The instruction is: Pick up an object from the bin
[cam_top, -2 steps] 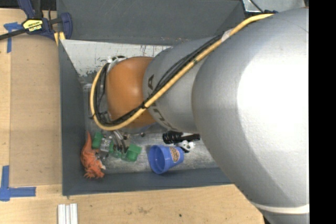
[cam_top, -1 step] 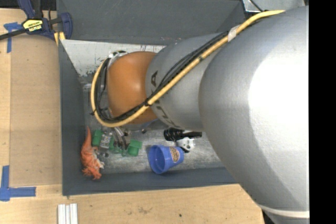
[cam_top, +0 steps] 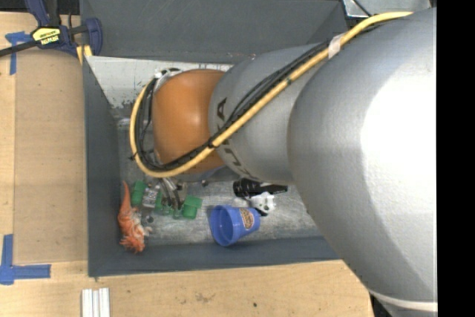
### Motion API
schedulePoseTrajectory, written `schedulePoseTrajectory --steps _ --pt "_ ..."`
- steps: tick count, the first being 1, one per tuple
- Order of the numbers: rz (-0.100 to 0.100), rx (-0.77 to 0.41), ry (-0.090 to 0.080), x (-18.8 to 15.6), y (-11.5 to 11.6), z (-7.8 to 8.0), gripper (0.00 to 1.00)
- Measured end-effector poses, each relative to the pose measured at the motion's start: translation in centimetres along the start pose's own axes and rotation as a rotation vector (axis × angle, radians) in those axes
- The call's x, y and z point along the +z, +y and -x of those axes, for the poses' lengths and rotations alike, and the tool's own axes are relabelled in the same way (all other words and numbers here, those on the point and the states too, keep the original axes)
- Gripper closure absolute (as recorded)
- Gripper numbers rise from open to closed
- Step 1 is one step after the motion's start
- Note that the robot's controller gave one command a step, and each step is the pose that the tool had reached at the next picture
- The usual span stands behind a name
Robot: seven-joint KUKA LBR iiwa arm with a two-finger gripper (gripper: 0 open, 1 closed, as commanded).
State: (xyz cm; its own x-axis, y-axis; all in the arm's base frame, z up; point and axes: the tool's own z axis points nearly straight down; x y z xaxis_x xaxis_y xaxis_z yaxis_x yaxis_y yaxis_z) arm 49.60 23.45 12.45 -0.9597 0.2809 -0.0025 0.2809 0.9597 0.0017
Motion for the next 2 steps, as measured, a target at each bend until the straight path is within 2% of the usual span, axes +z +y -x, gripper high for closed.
schedulePoseTrajectory --steps 1,2 --pt "-0.005 0.000 0.007 -1.2 -0.1 -0.1 1.00" --pt "-0.002 -0.001 0.003 -3.0 0.0 0.0 1.00"
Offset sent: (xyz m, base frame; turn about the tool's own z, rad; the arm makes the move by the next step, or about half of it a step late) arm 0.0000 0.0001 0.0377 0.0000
